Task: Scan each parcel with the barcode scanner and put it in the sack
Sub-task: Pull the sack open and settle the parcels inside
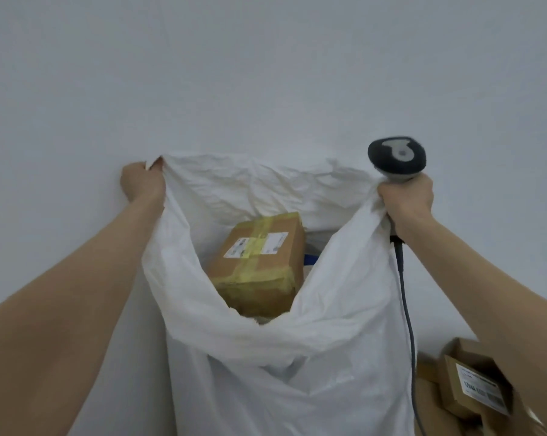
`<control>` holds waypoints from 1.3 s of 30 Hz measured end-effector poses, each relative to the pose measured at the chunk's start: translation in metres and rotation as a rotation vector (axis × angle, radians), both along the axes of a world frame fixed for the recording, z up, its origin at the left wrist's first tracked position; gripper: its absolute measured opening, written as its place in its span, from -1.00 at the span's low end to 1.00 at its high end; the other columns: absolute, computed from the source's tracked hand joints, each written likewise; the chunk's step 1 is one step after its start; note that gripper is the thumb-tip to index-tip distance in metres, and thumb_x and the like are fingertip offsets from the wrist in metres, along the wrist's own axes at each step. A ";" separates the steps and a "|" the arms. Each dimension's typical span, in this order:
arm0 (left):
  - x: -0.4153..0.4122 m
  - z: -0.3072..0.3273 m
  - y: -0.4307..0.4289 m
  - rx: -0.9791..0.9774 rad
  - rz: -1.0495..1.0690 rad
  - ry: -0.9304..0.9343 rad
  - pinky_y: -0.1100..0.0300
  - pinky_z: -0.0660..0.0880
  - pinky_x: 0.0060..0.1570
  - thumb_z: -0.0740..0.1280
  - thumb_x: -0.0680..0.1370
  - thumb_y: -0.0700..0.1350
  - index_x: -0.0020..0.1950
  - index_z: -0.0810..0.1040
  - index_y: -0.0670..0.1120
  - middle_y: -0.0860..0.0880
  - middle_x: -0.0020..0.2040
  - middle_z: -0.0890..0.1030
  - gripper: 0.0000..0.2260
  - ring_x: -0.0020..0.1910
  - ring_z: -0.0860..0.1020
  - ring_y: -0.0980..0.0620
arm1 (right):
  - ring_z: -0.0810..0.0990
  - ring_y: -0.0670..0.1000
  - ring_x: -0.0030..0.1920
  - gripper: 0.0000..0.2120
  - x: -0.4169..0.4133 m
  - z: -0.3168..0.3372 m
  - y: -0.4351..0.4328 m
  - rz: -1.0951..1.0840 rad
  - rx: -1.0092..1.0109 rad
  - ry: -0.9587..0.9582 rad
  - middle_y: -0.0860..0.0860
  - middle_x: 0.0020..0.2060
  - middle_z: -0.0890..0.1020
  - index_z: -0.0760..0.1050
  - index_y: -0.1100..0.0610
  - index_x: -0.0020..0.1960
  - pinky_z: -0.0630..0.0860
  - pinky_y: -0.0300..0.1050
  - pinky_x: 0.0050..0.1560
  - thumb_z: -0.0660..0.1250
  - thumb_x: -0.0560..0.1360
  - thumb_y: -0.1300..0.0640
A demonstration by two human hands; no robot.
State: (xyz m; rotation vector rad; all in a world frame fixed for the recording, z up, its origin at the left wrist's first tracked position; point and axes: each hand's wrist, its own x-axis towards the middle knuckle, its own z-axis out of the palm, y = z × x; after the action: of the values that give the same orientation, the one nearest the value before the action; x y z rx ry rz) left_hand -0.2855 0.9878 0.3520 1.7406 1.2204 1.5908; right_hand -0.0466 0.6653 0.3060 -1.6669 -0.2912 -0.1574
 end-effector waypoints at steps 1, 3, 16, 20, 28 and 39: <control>-0.003 -0.007 -0.001 -0.009 -0.004 0.034 0.05 0.38 -0.24 0.32 0.55 0.00 -0.13 0.62 -0.35 -0.38 -0.14 0.61 -0.63 -0.25 0.50 -0.01 | 0.39 -0.04 -0.39 -0.87 -0.001 -0.007 -0.001 0.003 -0.016 0.016 -0.02 -0.38 0.44 0.43 0.15 -0.12 0.30 -0.21 -0.41 0.26 0.38 0.33; -0.010 -0.008 -0.005 0.007 0.011 0.098 0.10 0.35 -0.24 0.30 0.56 -0.02 -0.14 0.63 -0.29 -0.32 -0.21 0.59 -0.67 -0.24 0.50 -0.01 | 0.40 -0.04 -0.39 -0.86 0.000 -0.009 -0.003 -0.009 -0.011 0.013 -0.02 -0.37 0.45 0.45 0.15 -0.10 0.32 -0.22 -0.40 0.27 0.38 0.32; -0.043 -0.031 -0.045 0.071 0.205 0.513 -0.02 0.46 0.00 0.20 0.63 0.03 0.07 0.61 -0.25 -0.30 0.06 0.61 -0.63 0.08 0.57 -0.28 | 0.48 0.10 -0.29 -0.82 -0.019 -0.023 -0.028 0.027 -0.229 0.004 -0.01 -0.33 0.47 0.44 0.12 -0.05 0.38 -0.13 -0.24 0.23 0.38 0.30; -0.037 -0.026 -0.064 0.066 0.263 0.655 -0.11 0.35 0.22 0.17 0.62 0.05 0.38 0.42 -0.16 -0.30 0.30 0.43 -0.59 0.27 0.42 -0.30 | 0.51 0.17 -0.18 -0.83 -0.021 -0.017 -0.051 0.029 -0.269 0.016 0.00 -0.30 0.48 0.42 0.10 -0.04 0.38 -0.10 -0.19 0.23 0.40 0.28; 0.064 -0.059 -0.179 0.294 -0.435 1.105 -0.04 0.30 0.36 0.28 0.56 0.11 0.53 0.25 -0.01 -0.15 0.49 0.24 -0.43 0.43 0.29 -0.16 | 0.51 0.18 -0.17 -0.85 -0.022 -0.018 -0.066 0.039 -0.317 -0.011 0.01 -0.29 0.47 0.41 0.11 -0.04 0.38 -0.09 -0.18 0.24 0.42 0.28; 0.047 -0.167 -0.128 -0.161 -0.441 1.422 -0.09 0.09 0.49 0.12 0.64 -0.20 0.59 -0.15 0.02 -0.08 0.58 -0.23 -0.39 0.56 -0.01 -0.19 | 0.51 0.19 -0.17 -0.85 -0.004 -0.040 -0.076 -0.028 -0.402 0.008 0.04 -0.25 0.50 0.43 0.13 0.00 0.39 -0.06 -0.19 0.22 0.44 0.25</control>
State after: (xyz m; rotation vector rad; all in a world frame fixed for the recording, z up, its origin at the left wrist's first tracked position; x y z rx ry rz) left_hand -0.2385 0.8597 0.1852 2.7810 1.2089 -0.2015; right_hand -0.0509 0.5896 0.2657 -2.0705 -0.3077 -0.1182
